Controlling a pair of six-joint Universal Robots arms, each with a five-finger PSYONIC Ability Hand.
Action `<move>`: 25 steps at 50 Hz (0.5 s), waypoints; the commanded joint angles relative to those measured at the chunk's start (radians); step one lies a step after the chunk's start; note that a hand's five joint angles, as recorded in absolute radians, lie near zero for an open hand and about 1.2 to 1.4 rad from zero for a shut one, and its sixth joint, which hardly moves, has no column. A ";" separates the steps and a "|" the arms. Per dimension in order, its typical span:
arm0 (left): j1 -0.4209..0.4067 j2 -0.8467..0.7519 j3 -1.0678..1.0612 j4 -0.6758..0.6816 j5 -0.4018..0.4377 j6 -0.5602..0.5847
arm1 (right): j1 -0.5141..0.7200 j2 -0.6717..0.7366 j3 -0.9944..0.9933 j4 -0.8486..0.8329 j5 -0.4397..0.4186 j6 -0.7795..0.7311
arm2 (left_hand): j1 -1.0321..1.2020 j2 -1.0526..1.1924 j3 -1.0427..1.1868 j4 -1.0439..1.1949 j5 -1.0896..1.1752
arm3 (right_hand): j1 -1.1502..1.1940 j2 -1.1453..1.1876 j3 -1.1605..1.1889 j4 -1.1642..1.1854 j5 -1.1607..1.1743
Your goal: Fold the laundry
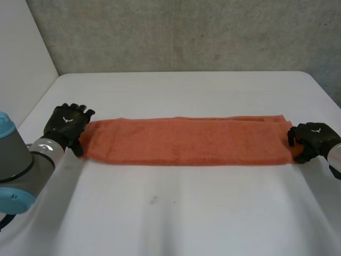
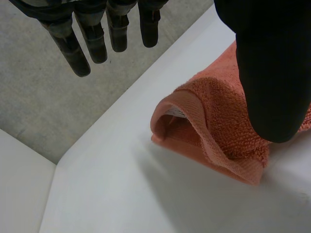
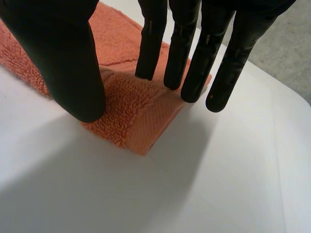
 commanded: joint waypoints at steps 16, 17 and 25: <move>-0.001 0.012 -0.007 -0.001 -0.002 0.000 | -0.056 0.005 -0.042 -0.064 0.127 -0.004 | 0.001 0.000 -0.010 -0.004 -0.021 | 0.737 0.621 0.619 0.620 0.652; -0.001 0.016 -0.007 -0.001 -0.002 0.000 | -0.070 -0.009 -0.056 -0.076 0.169 -0.015 | 0.001 0.000 -0.010 -0.004 -0.021 | 0.737 0.621 0.619 0.620 0.652; -0.003 0.029 -0.019 -0.001 0.000 0.000 | -0.099 -0.017 -0.182 -0.079 0.267 -0.058 | -0.002 -0.003 -0.013 -0.007 -0.024 | 0.737 0.621 0.619 0.620 0.652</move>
